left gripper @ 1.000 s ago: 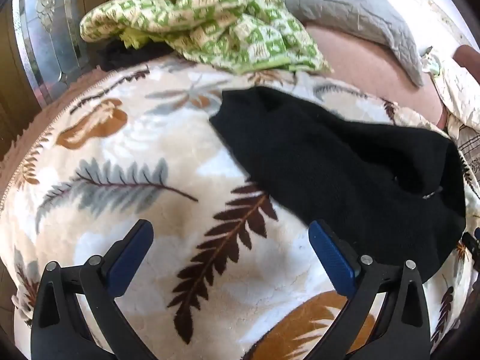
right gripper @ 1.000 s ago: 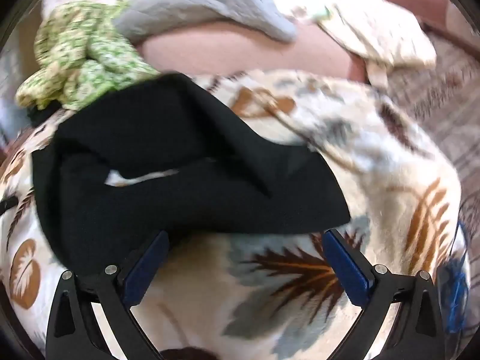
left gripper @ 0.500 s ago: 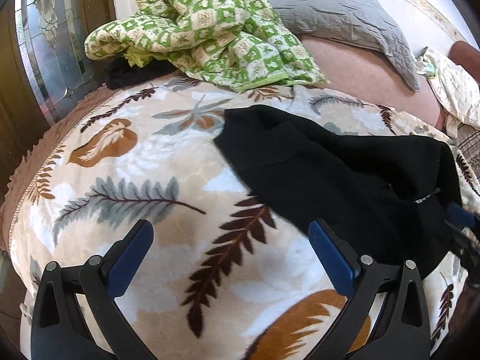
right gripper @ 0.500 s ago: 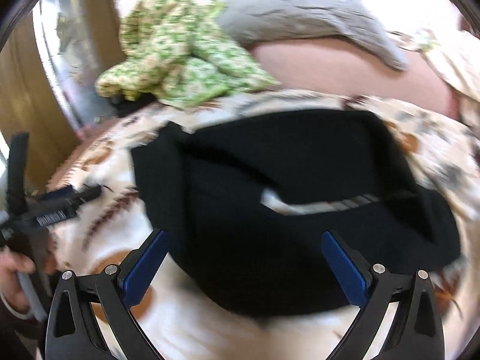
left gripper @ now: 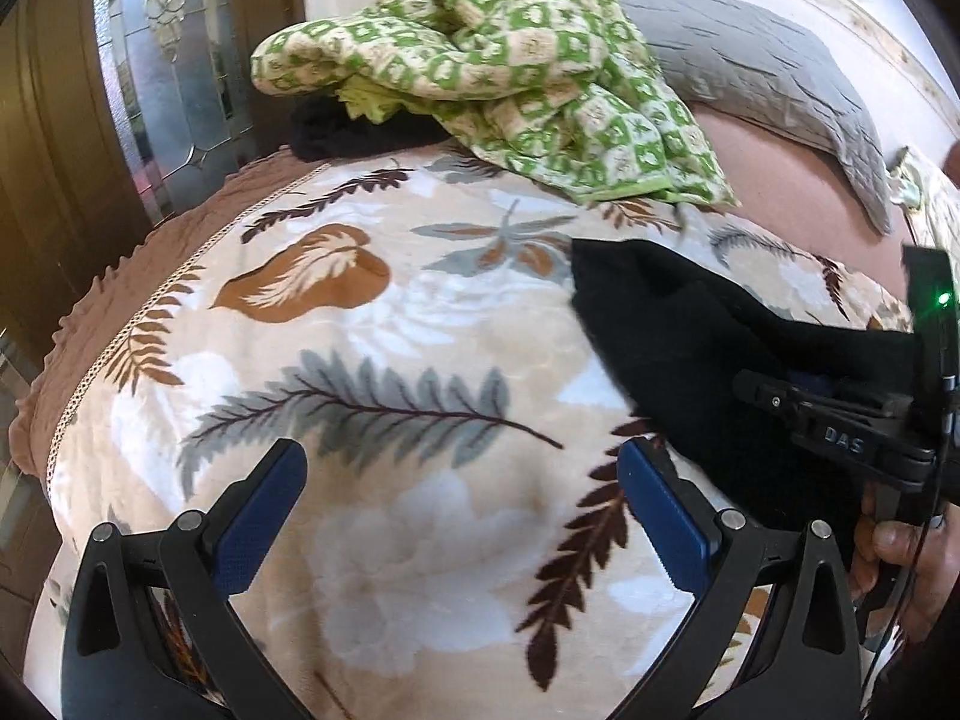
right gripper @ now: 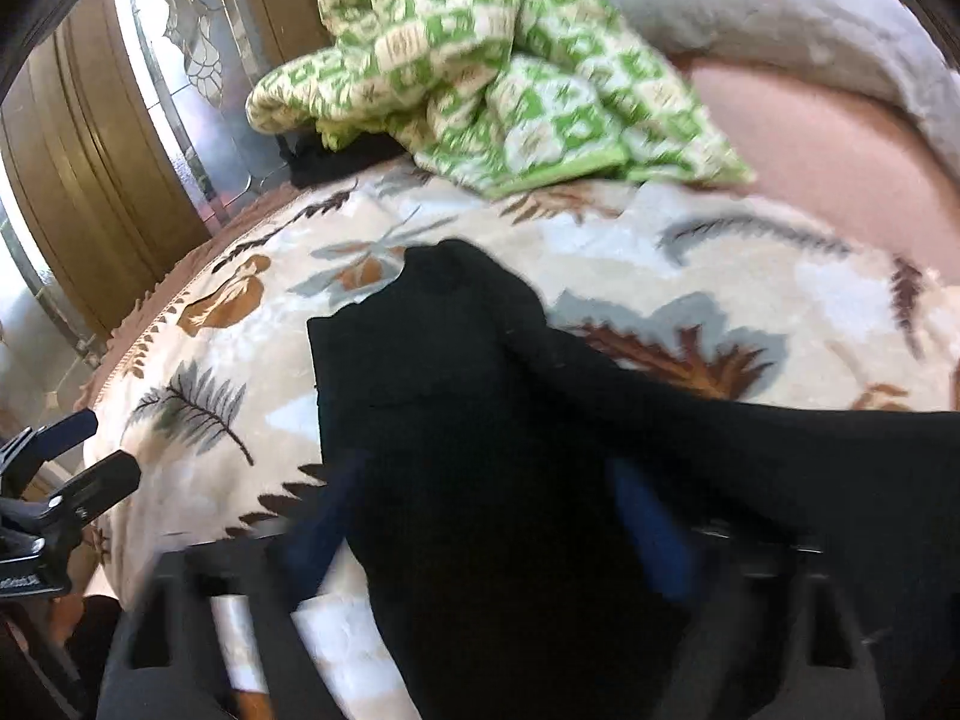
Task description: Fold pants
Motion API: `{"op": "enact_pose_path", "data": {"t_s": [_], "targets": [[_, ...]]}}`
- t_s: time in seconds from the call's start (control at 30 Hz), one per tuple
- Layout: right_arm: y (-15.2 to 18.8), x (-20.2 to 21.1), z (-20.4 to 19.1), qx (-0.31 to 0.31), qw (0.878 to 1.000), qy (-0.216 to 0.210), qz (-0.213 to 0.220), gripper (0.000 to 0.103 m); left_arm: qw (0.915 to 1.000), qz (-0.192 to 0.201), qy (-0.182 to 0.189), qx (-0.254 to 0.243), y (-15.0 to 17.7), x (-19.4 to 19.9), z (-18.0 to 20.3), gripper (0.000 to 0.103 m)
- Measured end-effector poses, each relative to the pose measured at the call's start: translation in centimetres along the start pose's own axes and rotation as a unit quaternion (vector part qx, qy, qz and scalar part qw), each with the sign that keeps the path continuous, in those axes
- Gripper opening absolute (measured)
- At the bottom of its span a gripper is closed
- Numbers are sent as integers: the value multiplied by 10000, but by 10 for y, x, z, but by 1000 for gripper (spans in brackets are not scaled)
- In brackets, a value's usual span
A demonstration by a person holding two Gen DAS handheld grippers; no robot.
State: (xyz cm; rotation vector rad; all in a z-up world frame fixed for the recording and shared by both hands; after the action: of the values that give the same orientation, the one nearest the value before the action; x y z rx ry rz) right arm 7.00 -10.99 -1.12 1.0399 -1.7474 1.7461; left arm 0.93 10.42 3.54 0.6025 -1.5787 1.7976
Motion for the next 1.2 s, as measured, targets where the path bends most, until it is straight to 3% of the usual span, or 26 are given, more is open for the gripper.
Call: {"op": "enact_pose_path", "data": {"t_s": [0.03, 0.07, 0.27, 0.37, 0.43, 0.5, 0.57, 0.63, 0.87, 1.03, 1.17, 1.2], "targets": [[2, -1, -2, -20, 10000, -71, -63, 14, 10000, 16, -5, 36, -1, 1, -2, 103], [3, 1, -4, -12, 9999, -102, -61, 11, 10000, 31, 9, 84, -2, 3, -6, 103], [25, 50, -54, 238, 9939, -1063, 178, 16, 9989, 217, 178, 389, -7, 21, -19, 103], [45, 55, -81, 555, 9892, -1357, -27, 17, 9979, 232, 346, 503, -7, 27, -17, 103], [58, 53, -89, 736, 9891, -1262, -172, 24, 9982, 220, 341, 441, -5, 27, -13, 103], [64, 59, -79, 475, 9908, -1250, -223, 35, 9988, 139, 343, 332, -1, 25, -6, 103], [68, 69, -63, 136, 9918, -1265, -110, 60, 9984, 86, 453, 313, 3, 22, 0, 103], [73, 76, -44, -126, 9927, -1198, -39, 72, 9979, 27, 573, 313, 8, 18, 8, 103], [57, 84, -11, -643, 9943, -798, 292, 71, 9978, -10, 641, 180, 17, 21, 23, 103], [31, 43, -33, -238, 9995, 118, 183, 67, 9990, -21, 425, 111, 16, 23, 17, 103], [46, 8, -58, 40, 9994, -209, -271, 64, 9991, -62, 354, 229, 20, 20, 6, 103], [49, 9, -61, 94, 9994, -243, -219, 65, 9991, -88, 340, 255, 21, 19, 5, 103]]}}
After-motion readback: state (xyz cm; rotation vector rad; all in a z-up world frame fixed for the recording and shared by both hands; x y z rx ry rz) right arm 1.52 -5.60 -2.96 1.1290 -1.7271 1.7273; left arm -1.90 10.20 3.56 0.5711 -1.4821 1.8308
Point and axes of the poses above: each gripper's, at about its wrist camera, not at the fingertips, and x roughly against the way its jaws point, z to its right, y to its underside, the point moved 5 cm from there along -x, roughly the way its jaws point, and after that the axes turned 12 degrees about y, right-handed, at the moved point
